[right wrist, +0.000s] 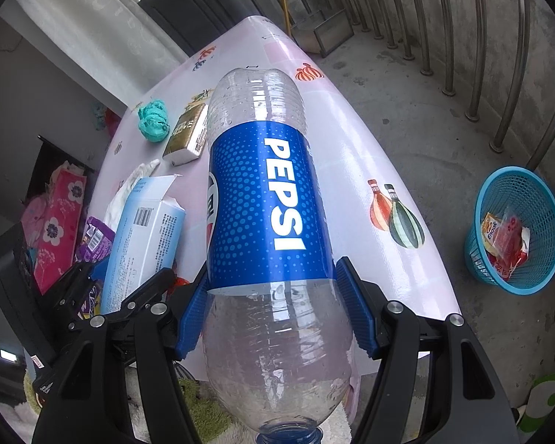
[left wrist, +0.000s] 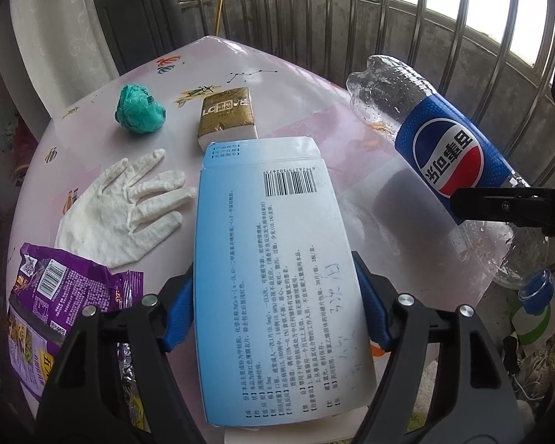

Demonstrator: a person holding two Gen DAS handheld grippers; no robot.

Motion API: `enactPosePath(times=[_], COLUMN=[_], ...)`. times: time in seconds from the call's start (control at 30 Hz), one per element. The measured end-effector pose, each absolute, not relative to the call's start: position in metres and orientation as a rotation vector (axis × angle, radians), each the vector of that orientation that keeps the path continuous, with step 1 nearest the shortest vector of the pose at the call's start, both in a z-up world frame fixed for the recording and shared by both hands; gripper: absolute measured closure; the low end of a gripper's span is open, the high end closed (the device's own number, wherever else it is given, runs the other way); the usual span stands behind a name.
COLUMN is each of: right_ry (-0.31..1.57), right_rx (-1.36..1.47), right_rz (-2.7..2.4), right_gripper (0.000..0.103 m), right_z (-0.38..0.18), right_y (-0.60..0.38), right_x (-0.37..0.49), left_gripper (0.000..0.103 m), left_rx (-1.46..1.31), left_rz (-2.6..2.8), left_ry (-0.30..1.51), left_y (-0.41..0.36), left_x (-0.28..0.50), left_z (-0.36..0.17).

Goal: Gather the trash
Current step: 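Carry the medicine box with the left tool while the right tool carries the Pepsi bottle toward the basket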

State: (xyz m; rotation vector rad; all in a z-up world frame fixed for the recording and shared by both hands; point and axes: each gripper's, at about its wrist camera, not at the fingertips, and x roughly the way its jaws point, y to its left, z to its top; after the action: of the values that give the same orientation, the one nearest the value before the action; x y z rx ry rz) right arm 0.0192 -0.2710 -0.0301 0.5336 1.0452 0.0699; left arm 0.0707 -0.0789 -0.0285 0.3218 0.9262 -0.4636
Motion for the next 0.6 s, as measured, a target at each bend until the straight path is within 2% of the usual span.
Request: enactPosePath(times=[0.33, 0.6], right_ry=[0.977, 0.838], right_rx=[0.603, 0.767], right_rz=[0.022, -0.155], right_gripper=[0.039, 0.039], right_z=[-0.024, -0.019], right_y=[-0.307, -0.389], right_x=[-0.001, -0.052], left_gripper=[0.033, 0.033], left_rx=[0.365, 0.374], left_rz=[-0.53, -0.76], left_ry=[0.862, 0.836], left_y=[-0.105, -0.181], left_x=[0.065, 0.075], left_z=[-0.006, 0.023])
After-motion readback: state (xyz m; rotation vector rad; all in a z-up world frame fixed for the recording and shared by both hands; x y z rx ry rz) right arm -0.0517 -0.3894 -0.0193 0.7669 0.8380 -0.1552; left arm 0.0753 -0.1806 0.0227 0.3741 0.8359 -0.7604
